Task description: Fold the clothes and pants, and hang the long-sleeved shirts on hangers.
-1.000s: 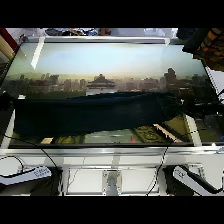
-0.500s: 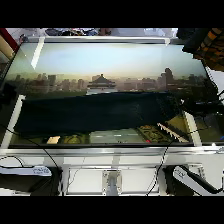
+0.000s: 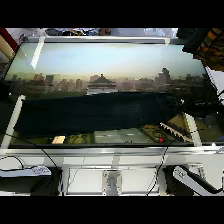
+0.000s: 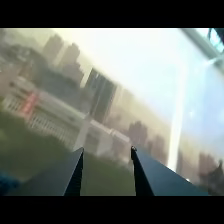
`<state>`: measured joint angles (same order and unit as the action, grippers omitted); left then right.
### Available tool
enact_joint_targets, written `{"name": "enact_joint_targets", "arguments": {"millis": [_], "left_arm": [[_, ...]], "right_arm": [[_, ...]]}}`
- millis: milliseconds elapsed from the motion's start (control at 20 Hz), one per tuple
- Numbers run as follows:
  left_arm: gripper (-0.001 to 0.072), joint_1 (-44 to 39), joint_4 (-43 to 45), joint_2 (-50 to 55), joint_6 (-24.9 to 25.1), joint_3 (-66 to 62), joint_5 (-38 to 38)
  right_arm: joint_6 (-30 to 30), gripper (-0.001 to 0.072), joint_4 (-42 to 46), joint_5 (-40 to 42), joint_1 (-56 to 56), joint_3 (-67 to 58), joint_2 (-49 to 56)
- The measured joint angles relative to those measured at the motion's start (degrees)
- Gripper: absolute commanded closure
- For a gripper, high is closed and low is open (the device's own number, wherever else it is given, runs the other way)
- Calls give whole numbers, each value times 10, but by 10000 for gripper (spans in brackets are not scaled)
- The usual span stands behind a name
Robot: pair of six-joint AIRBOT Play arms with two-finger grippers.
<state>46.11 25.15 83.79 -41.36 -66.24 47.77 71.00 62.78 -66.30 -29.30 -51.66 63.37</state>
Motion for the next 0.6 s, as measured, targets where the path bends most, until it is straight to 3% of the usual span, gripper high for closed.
{"name": "enact_joint_targets", "arguments": {"millis": [50,100,150,350,600], "left_arm": [[316,18,45,-8,-20,0,25],[209,40,93,-15,-42,1,54],[179,60,137,-19,-64,3,80],[175,128,246,-20,-125,24,153],[151,145,296,7,-143,33,208]], "right_arm": [[-1,408,0,-4,0,0,0],[-1,407,0,-10,0,0,0],[-1,397,0,-16,0,0,0],[-2,376,-1,-42,0,0,0],[-2,376,-6,-63,0,0,0]]}}
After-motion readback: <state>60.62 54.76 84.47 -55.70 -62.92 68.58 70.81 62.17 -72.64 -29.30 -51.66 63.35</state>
